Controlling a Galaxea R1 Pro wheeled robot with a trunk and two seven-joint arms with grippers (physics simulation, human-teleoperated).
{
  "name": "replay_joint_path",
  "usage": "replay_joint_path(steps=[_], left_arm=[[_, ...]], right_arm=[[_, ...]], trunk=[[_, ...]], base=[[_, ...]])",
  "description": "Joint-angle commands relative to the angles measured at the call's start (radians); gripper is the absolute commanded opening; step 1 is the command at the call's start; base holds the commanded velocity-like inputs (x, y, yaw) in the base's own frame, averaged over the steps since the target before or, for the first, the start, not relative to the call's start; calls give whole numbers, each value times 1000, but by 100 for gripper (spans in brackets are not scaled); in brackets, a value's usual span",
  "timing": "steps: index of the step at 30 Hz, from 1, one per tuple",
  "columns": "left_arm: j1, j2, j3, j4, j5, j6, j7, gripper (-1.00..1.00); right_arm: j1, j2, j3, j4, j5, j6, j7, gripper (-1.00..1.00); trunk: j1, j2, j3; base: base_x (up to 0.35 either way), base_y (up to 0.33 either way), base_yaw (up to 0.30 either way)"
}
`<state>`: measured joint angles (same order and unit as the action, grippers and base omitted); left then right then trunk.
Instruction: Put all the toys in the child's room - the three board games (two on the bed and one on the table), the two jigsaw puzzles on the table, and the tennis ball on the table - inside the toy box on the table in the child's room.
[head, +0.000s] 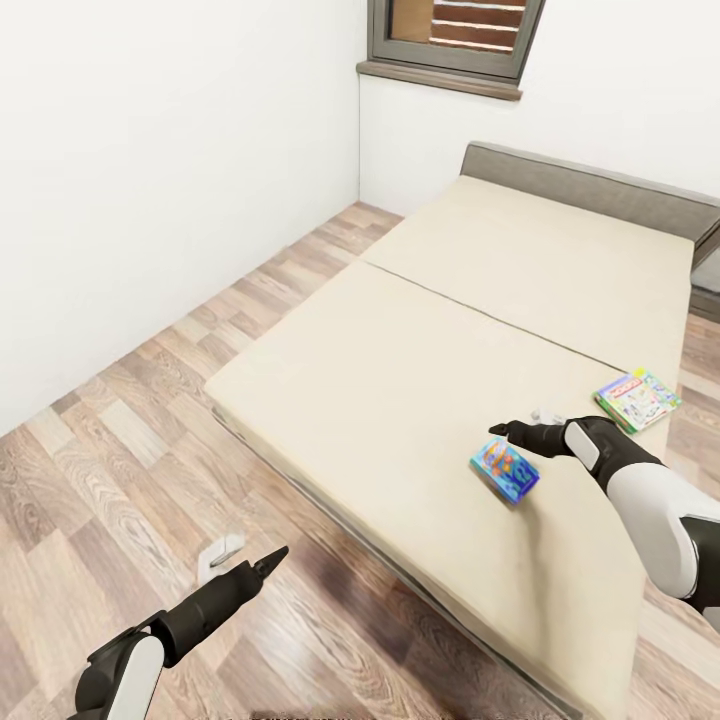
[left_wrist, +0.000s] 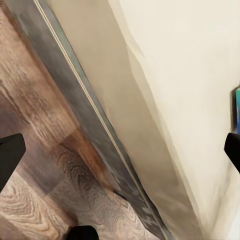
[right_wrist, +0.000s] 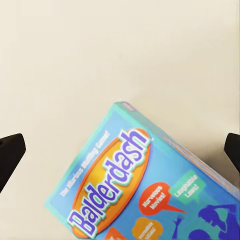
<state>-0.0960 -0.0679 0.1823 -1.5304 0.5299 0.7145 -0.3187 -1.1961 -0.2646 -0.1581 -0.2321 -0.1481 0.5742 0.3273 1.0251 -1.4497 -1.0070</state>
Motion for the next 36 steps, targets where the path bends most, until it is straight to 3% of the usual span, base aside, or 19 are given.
replay_joint_path(steps=[1, 12, 36], left_arm=[[-1, -1, 3, 0, 2, 8, -3, 100], [-1, -1, 3, 1, 2, 8, -3, 100], [-1, -1, 2, 1, 2, 8, -2, 100]], right_arm=[[-1, -3, -2, -1, -9, 8, -1, 100], [-2, -20, -3, -1, -10, 11, 1, 100], [-2, -26, -3, -1, -10, 12, -1, 100]], trunk=[[0, 0, -2], [0, 0, -20], [0, 0, -59]], base=[[0, 0, 0], [0, 0, 0], [0, 0, 0]])
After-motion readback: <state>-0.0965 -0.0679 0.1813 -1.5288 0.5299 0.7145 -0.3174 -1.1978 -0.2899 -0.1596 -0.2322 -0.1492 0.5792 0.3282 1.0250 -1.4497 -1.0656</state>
